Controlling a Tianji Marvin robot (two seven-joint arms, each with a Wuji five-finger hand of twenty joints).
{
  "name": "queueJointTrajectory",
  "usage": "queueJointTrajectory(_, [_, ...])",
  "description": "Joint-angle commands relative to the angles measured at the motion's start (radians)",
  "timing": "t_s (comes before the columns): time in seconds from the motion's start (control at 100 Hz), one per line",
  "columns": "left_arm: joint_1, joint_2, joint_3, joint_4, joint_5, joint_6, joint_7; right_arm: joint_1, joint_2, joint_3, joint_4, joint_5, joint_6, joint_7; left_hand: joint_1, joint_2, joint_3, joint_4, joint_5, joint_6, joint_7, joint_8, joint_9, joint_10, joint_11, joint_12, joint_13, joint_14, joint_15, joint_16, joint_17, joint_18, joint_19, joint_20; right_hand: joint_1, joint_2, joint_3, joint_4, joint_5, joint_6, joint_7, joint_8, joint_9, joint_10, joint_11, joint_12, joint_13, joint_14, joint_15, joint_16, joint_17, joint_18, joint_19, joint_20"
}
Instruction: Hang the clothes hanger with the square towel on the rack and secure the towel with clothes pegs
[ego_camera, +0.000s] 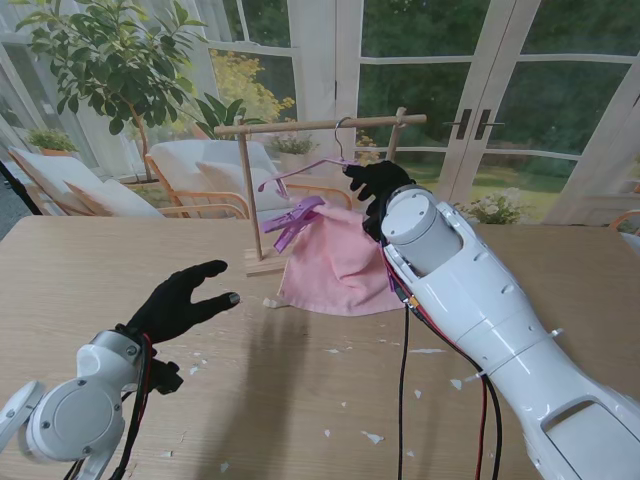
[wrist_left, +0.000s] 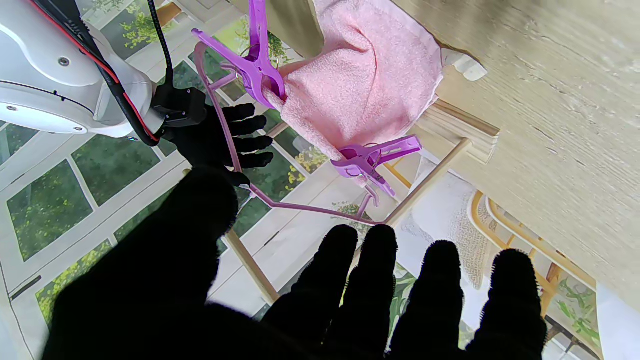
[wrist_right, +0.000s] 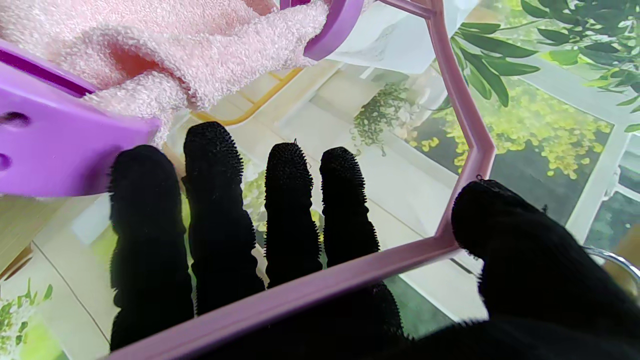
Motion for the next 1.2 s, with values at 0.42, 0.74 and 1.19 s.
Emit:
queueJointTrajectory(0.42, [0.01,0.0,-0.003,-0.008,0.006,0.001,-0.017,-0.041,0.018,0.028,-0.071,-0.025,-0.07,0.025,0.009,0.021,-0.001,0.026,0.015,0.008,-0.024,-0.003,-0.025,-0.007,-0.001,-0.001,-0.025,-0.022,-0.015,0.008,0.007,-0.008,-0.036,0.027,-0.081,-0.06,0.028,-0.065,-0.27,0.024,-0.198,-0.174,-0.312,-0.015,-0.176,-0.083,-0.361,-0.095,-0.372,-0.153,-0.416,-0.085,-0.527,0.285])
queueJointTrajectory(0.74, [0.004,0.0,0.0,-0.003,0.005,-0.004,-0.019,-0.077,0.034,0.044,-0.141,-0.084,-0.066,0.022,0.007,0.021,0.002,0.026,0.015,0.008,-0.025,-0.001,-0.026,-0.005,-0.002,-0.001,-0.027,-0.024,-0.016,0.008,0.004,-0.01,-0.038,0.027,-0.075,-0.031,0.01,-0.061,-0.384,0.029,-0.276,-0.232,-0.5,-0.04,-0.216,-0.107,-0.542,-0.132,-0.43,-0.173,-0.514,-0.138,-0.728,0.36])
queueJointTrajectory(1.19, [-0.014,-0.003,0.032,-0.002,-0.012,0.002,-0.005,-0.228,0.086,0.1,-0.363,-0.254,-0.02,0.051,0.011,0.022,0.0,0.027,0.017,0.009,-0.027,-0.001,-0.026,-0.005,-0.006,-0.003,-0.03,-0.02,-0.018,0.006,0.0,-0.012,-0.042,0.025,-0.046,-0.007,-0.011,-0.052,-0.418,0.041,-0.256,-0.252,-0.557,-0.048,-0.19,-0.103,-0.589,-0.143,-0.43,-0.172,-0.532,-0.141,-0.811,0.43])
